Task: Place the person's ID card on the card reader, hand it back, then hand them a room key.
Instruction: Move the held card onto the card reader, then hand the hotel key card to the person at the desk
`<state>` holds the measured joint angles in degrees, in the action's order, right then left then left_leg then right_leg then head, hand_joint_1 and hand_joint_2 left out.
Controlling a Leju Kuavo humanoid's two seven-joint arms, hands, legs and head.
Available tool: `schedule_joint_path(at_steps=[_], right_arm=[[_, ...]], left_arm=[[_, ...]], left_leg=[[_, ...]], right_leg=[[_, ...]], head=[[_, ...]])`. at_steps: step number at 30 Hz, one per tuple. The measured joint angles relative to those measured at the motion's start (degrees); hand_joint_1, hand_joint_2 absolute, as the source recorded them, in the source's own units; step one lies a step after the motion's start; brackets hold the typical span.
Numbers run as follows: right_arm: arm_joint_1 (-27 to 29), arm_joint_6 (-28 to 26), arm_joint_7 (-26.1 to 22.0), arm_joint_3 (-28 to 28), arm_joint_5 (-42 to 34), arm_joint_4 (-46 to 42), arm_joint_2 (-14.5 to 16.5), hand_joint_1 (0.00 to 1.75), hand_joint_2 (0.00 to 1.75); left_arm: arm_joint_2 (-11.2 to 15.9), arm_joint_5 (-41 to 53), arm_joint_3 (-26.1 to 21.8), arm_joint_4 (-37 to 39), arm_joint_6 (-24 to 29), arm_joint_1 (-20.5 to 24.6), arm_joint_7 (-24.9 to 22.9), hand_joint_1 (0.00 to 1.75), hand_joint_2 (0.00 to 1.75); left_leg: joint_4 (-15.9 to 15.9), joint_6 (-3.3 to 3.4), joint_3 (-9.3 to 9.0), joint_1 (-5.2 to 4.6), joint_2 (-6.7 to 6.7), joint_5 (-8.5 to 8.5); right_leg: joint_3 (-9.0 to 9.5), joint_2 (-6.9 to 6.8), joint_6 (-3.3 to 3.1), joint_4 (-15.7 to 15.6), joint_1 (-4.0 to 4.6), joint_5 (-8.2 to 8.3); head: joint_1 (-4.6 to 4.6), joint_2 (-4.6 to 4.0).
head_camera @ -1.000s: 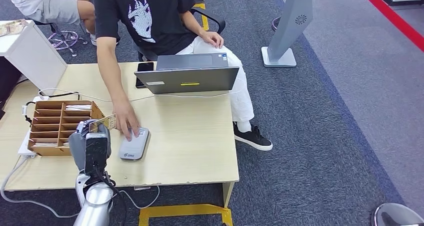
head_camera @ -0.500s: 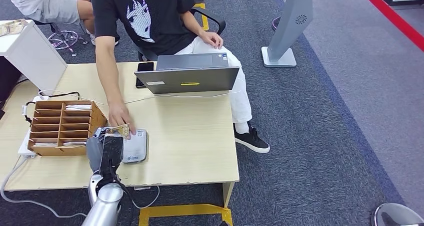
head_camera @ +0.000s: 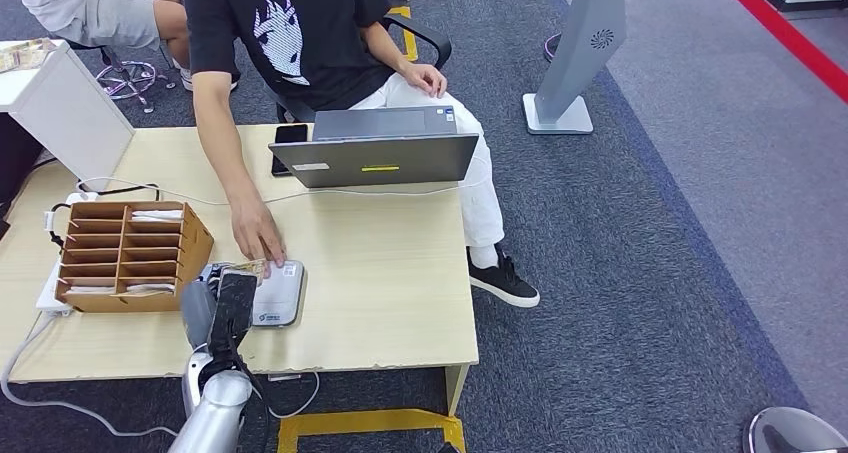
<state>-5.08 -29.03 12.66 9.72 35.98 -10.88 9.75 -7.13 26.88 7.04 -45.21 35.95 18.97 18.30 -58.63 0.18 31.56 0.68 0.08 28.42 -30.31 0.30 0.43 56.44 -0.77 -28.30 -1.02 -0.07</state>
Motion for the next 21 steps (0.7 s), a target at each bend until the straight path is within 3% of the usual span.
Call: schedule_joint_path(at_steps=[8,21], right_arm=[[0.0,0.2,0.0,-0.2,0.3,0.0,0.0,0.0,1.75],[0.1,0.2,0.0,-0.9,0.3,0.0,0.0,0.0,1.75]], left_arm=[[0.5,1.5,0.0,6.8,1.3,1.6,-0.9,1.75,1.75],[0.7,2.8,0.0,10.3,1.1,2.5,-2.0,1.75,1.75]], left_leg=[[0.0,0.0,-0.01,0.0,-0.02,0.0],[0.0,0.0,-0.03,0.0,-0.03,-0.01]], right_leg=[[0.02,-0.04,0.0,0.0,0.0,0.0],[0.05,-0.04,0.0,0.0,0.0,0.0]], head=[[0.0,0.0],[0.01,0.0]])
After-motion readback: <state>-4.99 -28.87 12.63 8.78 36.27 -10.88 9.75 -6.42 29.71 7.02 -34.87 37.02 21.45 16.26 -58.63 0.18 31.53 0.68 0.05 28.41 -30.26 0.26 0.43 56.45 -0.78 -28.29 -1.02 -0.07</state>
